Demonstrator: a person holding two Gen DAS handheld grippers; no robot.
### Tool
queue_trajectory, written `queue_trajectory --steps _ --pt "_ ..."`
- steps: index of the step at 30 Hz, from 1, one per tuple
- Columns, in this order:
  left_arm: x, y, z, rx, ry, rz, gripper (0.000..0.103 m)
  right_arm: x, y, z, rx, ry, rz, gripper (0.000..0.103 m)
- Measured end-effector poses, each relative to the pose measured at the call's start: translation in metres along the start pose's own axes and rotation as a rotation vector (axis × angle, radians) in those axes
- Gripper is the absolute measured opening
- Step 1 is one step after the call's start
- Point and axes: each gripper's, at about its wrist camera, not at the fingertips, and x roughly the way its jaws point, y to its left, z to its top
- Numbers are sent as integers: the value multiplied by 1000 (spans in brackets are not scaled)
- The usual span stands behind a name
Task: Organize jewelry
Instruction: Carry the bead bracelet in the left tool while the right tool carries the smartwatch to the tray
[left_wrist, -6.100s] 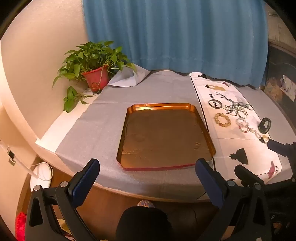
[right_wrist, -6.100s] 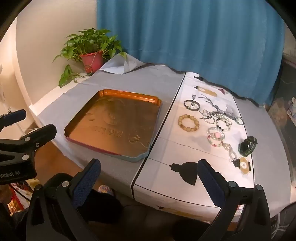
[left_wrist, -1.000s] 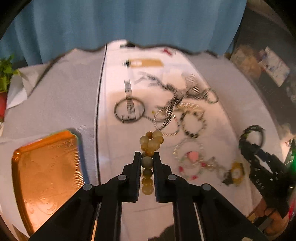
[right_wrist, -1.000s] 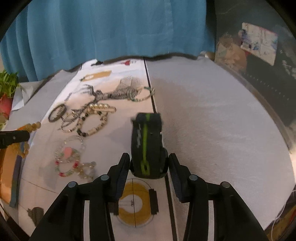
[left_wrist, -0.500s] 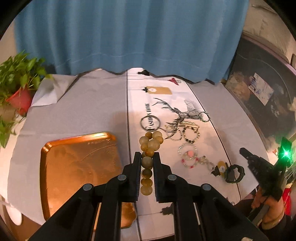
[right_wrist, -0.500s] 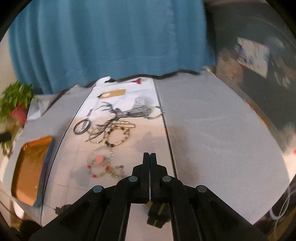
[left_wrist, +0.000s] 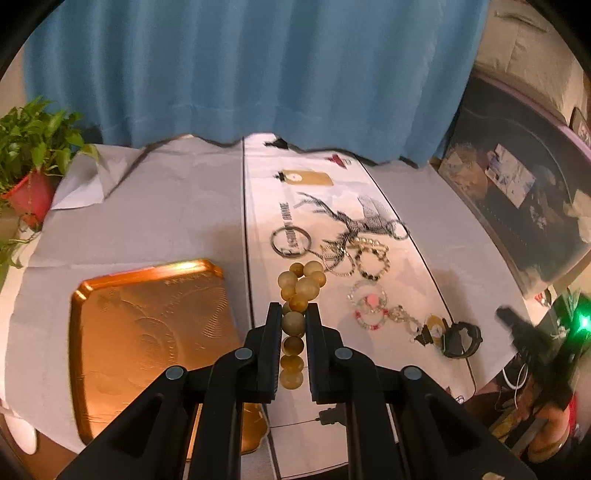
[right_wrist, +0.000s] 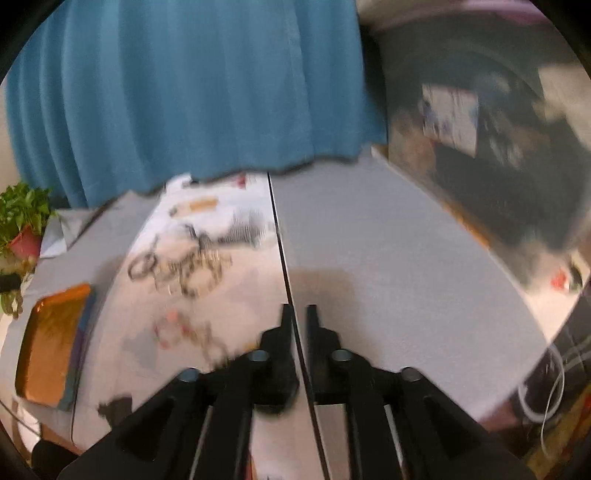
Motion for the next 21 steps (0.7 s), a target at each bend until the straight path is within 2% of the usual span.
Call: queue_trajectory --steps 1,2,5,9,11,16,19,21 --pt "8 -3 -2 3 12 -4 10 3 -1 -10 11 27 13 58" --pt "16 -5 -4 4 26 -13 10 7 -2 -22 25 49 24 75" --pt "42 -14 -13 7 70 -33 10 17 2 -50 20 84 37 75" --pt "89 -28 -29 4 154 -58 10 53 12 -68 -41 190 -21 77" --pt "106 -29 -35 -4 187 -70 10 61 18 -67 -104 149 -76 77" --pt "137 -13 -48 -79 269 -89 11 73 12 -61 -73 144 -58 78" --pt "137 -6 -47 -104 262 -116 14 74 13 -61 -76 129 -58 76" --pt "138 -7 -46 -94 264 -117 12 71 16 -61 -82 114 -39 47"
